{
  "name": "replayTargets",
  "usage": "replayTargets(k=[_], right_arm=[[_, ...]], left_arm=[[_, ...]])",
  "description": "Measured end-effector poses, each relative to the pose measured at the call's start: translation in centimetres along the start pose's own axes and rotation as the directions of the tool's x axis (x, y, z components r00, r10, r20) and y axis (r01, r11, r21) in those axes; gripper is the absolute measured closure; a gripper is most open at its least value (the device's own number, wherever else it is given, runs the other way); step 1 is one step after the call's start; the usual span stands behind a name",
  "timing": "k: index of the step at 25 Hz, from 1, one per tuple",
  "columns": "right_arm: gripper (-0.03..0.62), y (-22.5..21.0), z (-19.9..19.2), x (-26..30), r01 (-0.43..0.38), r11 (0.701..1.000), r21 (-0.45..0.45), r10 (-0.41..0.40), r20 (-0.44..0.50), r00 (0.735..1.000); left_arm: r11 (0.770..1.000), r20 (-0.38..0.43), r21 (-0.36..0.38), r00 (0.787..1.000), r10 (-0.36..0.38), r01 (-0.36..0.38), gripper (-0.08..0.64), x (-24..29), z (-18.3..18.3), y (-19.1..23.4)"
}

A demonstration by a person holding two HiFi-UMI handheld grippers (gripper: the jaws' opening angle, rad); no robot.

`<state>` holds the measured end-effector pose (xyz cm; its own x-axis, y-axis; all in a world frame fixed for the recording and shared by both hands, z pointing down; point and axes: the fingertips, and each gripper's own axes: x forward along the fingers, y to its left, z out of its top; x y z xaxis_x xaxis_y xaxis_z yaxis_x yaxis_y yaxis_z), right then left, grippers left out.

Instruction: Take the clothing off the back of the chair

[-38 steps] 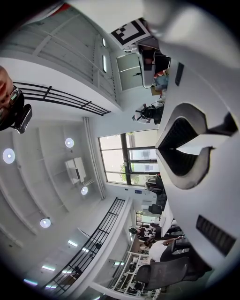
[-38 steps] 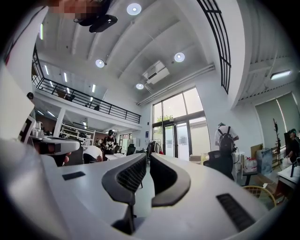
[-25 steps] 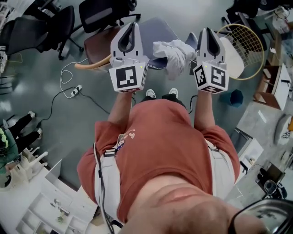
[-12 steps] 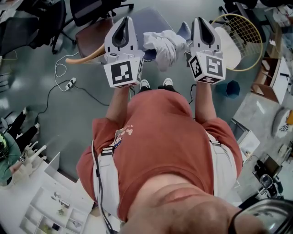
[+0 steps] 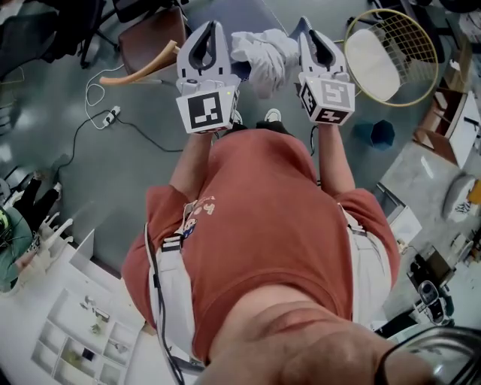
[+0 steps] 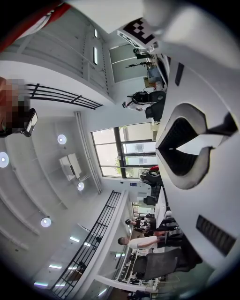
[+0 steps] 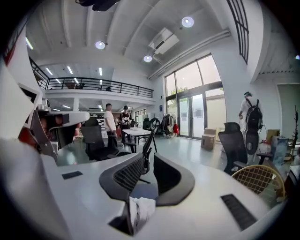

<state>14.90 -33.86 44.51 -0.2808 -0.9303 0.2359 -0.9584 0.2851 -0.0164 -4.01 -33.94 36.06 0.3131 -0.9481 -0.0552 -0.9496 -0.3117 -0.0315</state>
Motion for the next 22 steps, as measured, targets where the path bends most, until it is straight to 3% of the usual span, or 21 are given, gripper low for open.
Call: replayTargets(k=[5,8,11,18,22], right_arm=[[0.412,1.5,-5.4,1.1,-0.125,0.992,-0.002,0.123,-0.159,0.980],[0.355,3.3,-8.8,1.4,-0.259,0.966,-0.003,0.248,-0.282,0.927],[0.303,4.9,-11.5,1.3,-0.363,0.931,-0.038,0.323,-0.381,0.867],[0.206,7.4,-16.6,1.5,-0.545,0.808,-0.223,0.323,-0.604,0.728],[0.195,7.2,-19.0,1.8,-0.600,0.736,-0.314,0.252,-0.696,0.672]], left_arm=[[1.000,-0.012,0.015,1.000,-0.019,0.019,0.545,-0.7,-1.7,-1.0],[1.000,-0.015,0.024,1.000,-0.010,0.011,0.545,-1.1,-2.2,-1.0],[1.000,-0.032,0.021,0.999,0.003,-0.002,0.545,-1.5,-2.8,-0.8],[1.000,-0.066,0.021,0.998,0.007,-0.005,0.545,-2.2,-4.1,-0.8],[1.000,-0.072,0.018,0.997,0.008,-0.006,0.545,-2.4,-4.4,-0.7]])
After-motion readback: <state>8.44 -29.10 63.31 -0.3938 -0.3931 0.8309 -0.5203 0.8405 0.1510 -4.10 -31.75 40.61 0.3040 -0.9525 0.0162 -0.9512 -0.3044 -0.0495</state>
